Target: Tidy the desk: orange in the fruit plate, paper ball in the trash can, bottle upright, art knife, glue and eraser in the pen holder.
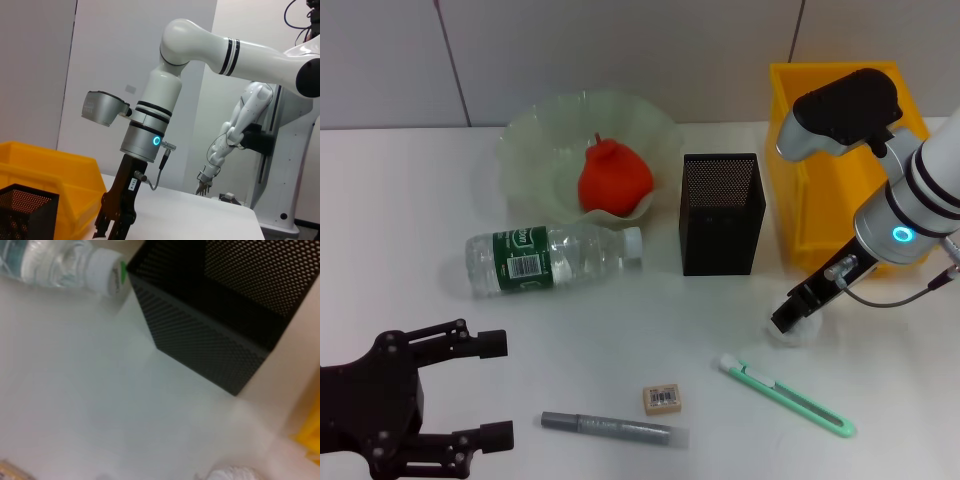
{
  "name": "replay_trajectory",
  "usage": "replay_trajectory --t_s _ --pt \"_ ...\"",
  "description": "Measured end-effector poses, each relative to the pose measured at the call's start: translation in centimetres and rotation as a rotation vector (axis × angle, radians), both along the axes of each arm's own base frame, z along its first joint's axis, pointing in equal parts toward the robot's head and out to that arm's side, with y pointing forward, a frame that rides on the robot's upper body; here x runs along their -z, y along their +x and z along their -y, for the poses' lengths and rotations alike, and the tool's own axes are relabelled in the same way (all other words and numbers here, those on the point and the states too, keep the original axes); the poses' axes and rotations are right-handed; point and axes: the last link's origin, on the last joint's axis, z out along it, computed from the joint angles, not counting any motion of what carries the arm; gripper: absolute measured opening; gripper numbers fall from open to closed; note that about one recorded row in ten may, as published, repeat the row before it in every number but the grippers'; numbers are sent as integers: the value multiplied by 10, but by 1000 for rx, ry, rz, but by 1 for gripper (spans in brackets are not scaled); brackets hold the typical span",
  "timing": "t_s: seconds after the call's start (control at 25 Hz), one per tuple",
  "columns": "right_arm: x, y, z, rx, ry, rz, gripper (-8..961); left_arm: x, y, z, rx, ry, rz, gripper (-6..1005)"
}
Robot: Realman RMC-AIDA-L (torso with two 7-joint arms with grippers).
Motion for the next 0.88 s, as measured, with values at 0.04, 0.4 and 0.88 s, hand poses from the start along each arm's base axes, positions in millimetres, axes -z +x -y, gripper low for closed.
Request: replay_trajectory --t_s 0.04,0.4,0.88 --pt "0 -1 1 -2 -5 -2 741 0 0 0 0 0 1 857" --pt "-35 -32 16 -66 -5 -17 544 0 -4 4 9 25 7 857" --pt "-107 -47 21 -186 312 -23 569 2 -8 9 12 64 23 857"
